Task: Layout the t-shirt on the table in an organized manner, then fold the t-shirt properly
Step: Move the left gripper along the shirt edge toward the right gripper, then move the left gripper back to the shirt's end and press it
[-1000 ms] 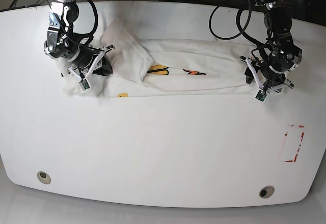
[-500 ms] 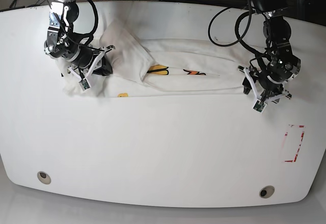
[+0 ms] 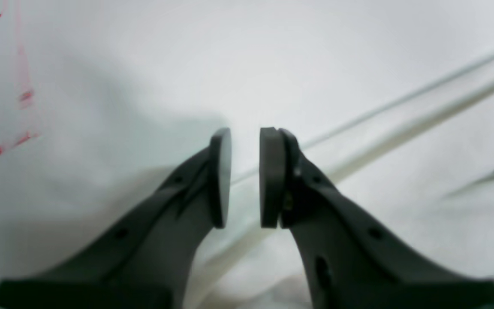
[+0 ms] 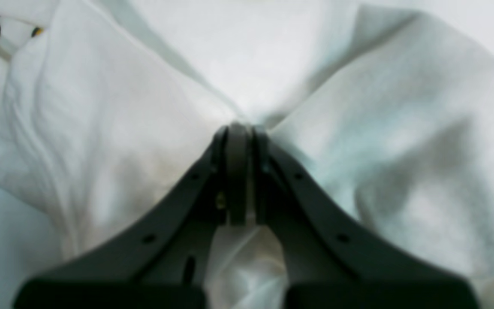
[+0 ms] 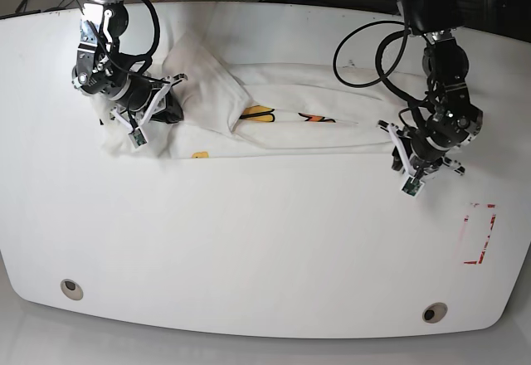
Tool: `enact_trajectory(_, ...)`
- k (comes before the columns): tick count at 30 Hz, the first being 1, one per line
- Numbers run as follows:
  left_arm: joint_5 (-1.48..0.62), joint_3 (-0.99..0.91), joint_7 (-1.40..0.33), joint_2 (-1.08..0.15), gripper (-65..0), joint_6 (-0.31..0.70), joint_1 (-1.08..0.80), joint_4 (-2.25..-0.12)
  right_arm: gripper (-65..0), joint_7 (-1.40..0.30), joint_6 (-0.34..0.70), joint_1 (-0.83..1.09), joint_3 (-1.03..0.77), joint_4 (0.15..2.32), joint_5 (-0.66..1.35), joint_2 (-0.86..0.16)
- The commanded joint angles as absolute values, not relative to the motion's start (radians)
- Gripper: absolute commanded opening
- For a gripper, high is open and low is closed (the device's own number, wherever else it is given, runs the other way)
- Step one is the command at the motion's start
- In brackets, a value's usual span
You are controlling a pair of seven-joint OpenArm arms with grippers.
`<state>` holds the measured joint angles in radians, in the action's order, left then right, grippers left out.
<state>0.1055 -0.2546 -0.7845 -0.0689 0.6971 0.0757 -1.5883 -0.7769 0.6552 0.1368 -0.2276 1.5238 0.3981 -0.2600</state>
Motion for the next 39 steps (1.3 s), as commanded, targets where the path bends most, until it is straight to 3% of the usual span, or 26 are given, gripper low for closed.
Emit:
enact_trajectory(1, 0.099, -0.254, -0.769, -0.071, -55.7, 0.698, 0.085, -1.587, -62.0, -0.828, 0.645, 0.142, -0.226, 1.521, 0.355, -0.268)
enact_trajectory(19, 0.099, -0.206, -0.771, -0.073, -55.9, 0.657, 0.073, -1.569, -62.0, -0.828, 0.647, 0.139, -0.226, 1.521, 0.355, -0.268)
enact_trajectory(39, 0.093, -0.206, -0.773, -0.13, -55.8, 0.659, -0.087, -1.699, -62.0, -0.828, 0.645, 0.136, -0.226, 1.521, 0.355, -0.268)
